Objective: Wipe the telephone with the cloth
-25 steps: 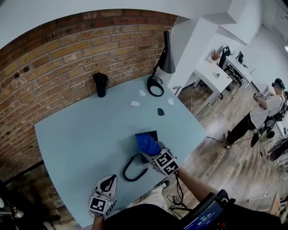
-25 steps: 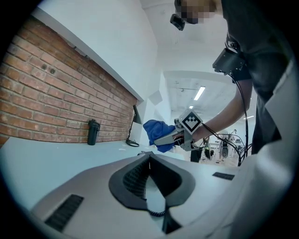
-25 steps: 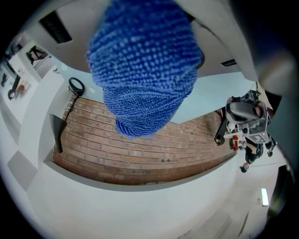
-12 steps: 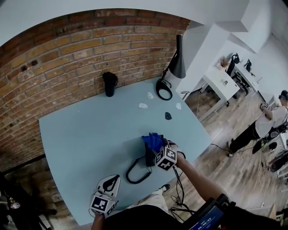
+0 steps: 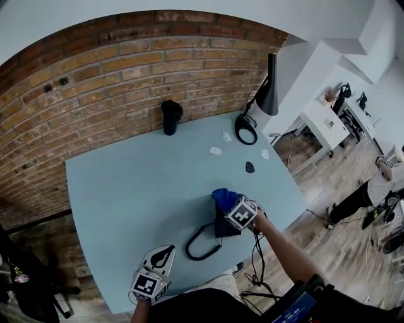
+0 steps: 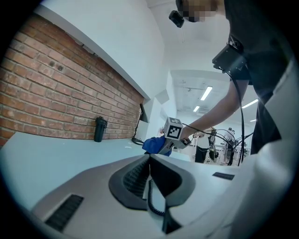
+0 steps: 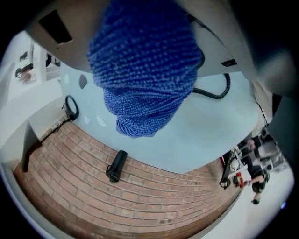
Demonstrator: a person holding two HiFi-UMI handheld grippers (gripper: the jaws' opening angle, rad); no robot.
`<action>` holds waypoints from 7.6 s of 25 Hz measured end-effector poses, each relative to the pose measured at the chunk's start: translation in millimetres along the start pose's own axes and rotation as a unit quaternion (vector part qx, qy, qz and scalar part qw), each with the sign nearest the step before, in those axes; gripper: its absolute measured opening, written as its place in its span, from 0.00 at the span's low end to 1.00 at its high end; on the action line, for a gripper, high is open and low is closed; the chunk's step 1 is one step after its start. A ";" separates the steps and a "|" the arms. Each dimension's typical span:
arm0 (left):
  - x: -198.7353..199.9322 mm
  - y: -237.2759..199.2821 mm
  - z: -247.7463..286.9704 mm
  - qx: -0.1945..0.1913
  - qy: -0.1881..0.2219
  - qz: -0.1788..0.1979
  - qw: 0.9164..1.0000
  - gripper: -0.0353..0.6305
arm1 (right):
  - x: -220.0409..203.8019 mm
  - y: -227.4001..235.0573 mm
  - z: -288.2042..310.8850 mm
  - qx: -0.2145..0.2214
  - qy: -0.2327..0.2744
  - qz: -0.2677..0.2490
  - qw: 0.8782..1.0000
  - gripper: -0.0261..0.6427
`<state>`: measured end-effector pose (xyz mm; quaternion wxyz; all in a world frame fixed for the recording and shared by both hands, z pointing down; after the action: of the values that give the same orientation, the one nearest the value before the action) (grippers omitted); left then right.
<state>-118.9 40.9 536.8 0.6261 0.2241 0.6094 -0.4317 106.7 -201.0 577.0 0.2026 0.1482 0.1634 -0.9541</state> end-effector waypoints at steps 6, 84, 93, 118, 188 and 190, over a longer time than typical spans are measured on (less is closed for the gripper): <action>1.4 1.5 1.6 -0.002 -0.014 -0.009 1.000 0.08 | 2.4 2.6 15.5 0.056 -0.041 0.078 0.995 0.32; -18.8 19.4 10.9 -0.060 -0.057 -0.008 0.997 0.08 | -64.3 -79.5 18.0 0.078 -0.100 0.222 0.967 0.31; -21.1 14.7 13.7 -0.065 -0.055 -0.007 0.996 0.08 | -76.5 -98.9 24.0 0.064 -0.100 0.224 0.967 0.31; -20.1 18.6 -2.5 -0.043 -0.076 0.001 0.996 0.08 | -4.9 39.2 9.7 0.039 0.008 0.277 0.960 0.32; -39.6 24.8 3.2 -0.087 -0.109 -0.013 0.990 0.08 | -72.7 -72.0 16.6 0.001 0.040 0.345 0.938 0.32; -40.0 24.3 3.4 -0.085 -0.105 -0.011 0.991 0.08 | -74.6 -74.4 15.8 0.002 0.040 0.346 0.937 0.32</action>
<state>-92.6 61.7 569.6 0.6985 0.1167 0.5777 -0.4059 136.1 -117.3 636.1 0.5134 0.2342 0.1080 -0.8185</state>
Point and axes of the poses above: the fingertips, and each gripper's own axes: z forward along the fingers, y to its right, x out of its top, the point moved 7 cm from there along -z, backward along the fingers, and after that the axes turned 5 degrees about -x, right-handed, at the moved point
